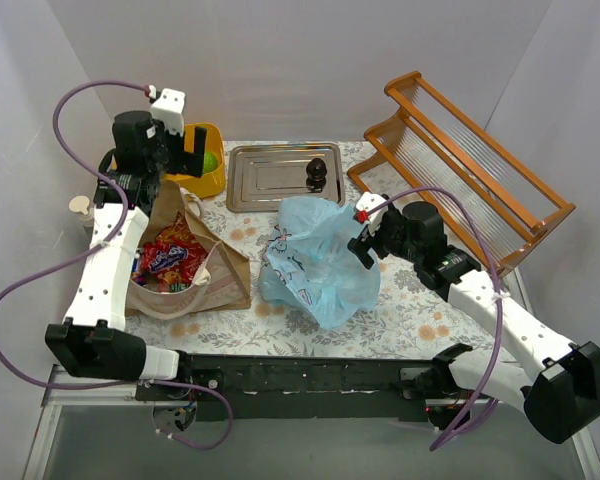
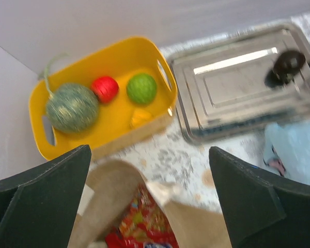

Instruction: Untie the knot of the grocery bags and take out the mixed food

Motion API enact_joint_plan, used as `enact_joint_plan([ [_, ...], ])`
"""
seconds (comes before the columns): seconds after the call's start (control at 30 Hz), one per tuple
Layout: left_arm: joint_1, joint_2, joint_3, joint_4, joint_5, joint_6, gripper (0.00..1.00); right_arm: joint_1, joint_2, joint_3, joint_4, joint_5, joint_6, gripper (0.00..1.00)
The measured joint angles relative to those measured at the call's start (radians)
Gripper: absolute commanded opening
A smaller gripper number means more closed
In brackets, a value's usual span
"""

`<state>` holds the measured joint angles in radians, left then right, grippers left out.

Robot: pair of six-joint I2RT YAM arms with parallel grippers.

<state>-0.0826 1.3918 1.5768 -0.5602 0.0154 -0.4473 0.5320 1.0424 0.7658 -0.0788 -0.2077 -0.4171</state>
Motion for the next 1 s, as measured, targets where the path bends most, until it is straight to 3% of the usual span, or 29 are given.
enact_joint_plan([
  [0.33, -0.002, -0.122, -0.216, -0.267, 0.163, -0.014, 0.95, -0.001, 0.175, -0.006, 0.048, 0.102, 0.025, 0.96],
  [0.57, -0.019, -0.139, -0.317, -0.382, 0.264, -0.052, 0.76, -0.002, 0.231, -0.005, 0.088, 0.081, 0.047, 0.94],
  [0.67, -0.024, -0.142, -0.341, -0.392, 0.301, -0.066, 0.50, -0.002, 0.245, 0.000, 0.095, 0.053, 0.057, 0.93],
  [0.7, -0.024, -0.146, -0.348, -0.395, 0.315, -0.068, 0.35, -0.002, 0.252, 0.004, 0.096, 0.043, 0.061, 0.91],
  [0.8, -0.025, -0.160, -0.360, -0.409, 0.373, -0.068, 0.17, -0.002, 0.280, 0.027, 0.102, 0.021, 0.071, 0.88],
  [0.83, -0.024, -0.163, -0.361, -0.413, 0.401, -0.063, 0.04, -0.002, 0.289, 0.036, 0.105, 0.016, 0.072, 0.87],
  [0.87, -0.024, -0.163, -0.361, -0.416, 0.431, -0.057, 0.00, -0.002, 0.296, 0.044, 0.105, 0.013, 0.073, 0.87],
  [1.0, -0.041, -0.163, -0.378, -0.435, 0.563, -0.034, 0.00, -0.002, 0.323, 0.077, 0.114, 0.026, 0.068, 0.88],
])
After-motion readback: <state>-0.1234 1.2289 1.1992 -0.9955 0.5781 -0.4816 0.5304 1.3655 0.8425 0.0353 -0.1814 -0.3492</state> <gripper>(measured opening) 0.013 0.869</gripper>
